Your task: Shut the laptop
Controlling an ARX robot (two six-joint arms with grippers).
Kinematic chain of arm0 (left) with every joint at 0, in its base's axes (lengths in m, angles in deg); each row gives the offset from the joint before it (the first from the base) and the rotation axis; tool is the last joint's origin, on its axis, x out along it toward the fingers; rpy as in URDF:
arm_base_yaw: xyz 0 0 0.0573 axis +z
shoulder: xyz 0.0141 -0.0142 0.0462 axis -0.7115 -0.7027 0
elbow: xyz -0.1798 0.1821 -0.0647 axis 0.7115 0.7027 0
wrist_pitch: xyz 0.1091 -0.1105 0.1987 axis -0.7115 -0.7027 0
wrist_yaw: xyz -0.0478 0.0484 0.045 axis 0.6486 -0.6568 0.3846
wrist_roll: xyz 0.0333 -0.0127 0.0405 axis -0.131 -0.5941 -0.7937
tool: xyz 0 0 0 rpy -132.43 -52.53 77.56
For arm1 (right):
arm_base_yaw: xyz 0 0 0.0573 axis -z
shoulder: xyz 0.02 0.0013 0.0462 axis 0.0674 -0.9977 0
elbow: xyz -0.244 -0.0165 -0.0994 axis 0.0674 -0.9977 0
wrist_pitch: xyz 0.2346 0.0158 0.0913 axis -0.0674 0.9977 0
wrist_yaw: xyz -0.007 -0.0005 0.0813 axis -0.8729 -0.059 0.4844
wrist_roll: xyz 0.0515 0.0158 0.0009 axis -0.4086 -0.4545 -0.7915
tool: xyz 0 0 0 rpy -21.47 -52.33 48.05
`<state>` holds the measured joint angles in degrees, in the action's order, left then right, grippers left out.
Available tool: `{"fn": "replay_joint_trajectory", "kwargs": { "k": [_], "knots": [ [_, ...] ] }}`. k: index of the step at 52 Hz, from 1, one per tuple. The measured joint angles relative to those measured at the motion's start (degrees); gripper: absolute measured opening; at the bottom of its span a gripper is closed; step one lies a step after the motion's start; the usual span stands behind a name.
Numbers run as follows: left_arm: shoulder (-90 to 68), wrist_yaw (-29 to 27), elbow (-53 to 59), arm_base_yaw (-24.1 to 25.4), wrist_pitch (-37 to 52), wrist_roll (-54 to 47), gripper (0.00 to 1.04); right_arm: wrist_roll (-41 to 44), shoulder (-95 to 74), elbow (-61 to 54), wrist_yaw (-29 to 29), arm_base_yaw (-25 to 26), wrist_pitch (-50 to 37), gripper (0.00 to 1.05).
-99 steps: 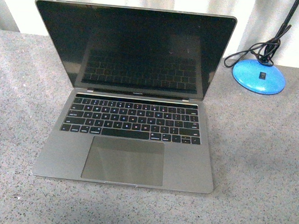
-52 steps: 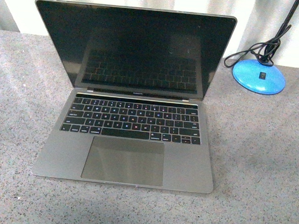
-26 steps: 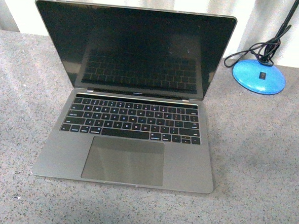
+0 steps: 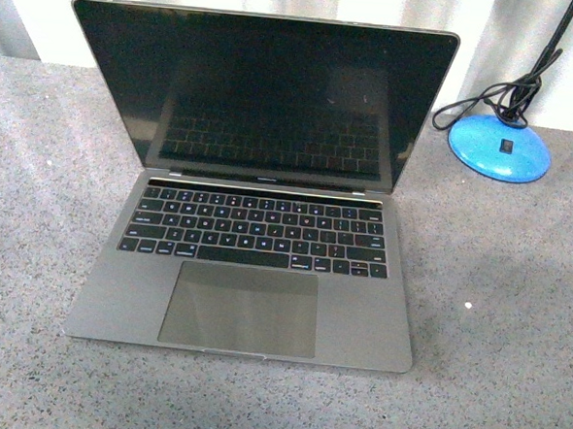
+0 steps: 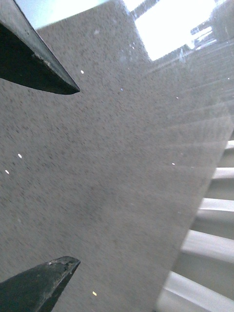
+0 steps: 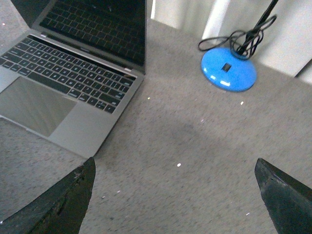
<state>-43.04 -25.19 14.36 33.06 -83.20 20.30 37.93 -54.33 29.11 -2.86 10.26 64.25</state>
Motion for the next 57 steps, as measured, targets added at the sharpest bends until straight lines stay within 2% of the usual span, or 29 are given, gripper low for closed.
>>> {"fn": "replay_joint_trajectory", "kwargs": {
  "k": [3, 10, 14, 20, 27, 32, 41, 57],
  "knots": [
    [-2.1, 2.8, -0.5, 1.7, 5.7, -1.6, 0.98, 1.8, -4.1, 2.2, -0.5, -1.1, -3.0, 0.95],
    [-10.5, 13.4, -3.9, 5.6, 18.8, -8.3, 0.98, 6.9, -13.7, 7.9, -2.6, -4.2, -7.1, 0.95],
    [-15.9, 18.3, -5.9, 6.6, 25.0, -13.1, 0.98, 9.1, -20.1, 11.1, -4.3, -5.9, -8.5, 0.95],
    [-26.6, 29.4, -12.4, 7.3, 33.5, -22.2, 0.98, 11.5, -32.0, 18.6, -6.6, -9.7, -12.6, 0.95],
    [-38.1, 40.9, -19.4, 9.3, 36.7, -29.3, 0.98, 14.3, -42.2, 25.5, -7.7, -13.3, -16.8, 0.95],
    [-44.8, 47.2, -24.3, 10.3, 37.0, -33.8, 0.98, 17.6, -48.3, 30.3, -8.3, -15.3, -18.8, 0.95],
    [-53.6, 52.0, -31.3, 11.1, 37.8, -38.1, 0.98, 20.4, -54.8, 35.3, -8.9, -16.5, -21.9, 0.95],
    [-64.1, 52.9, -40.6, 10.5, 38.1, -42.6, 0.98, 23.0, -60.5, 40.3, -9.0, -18.2, -22.7, 0.95]
  ]
}}
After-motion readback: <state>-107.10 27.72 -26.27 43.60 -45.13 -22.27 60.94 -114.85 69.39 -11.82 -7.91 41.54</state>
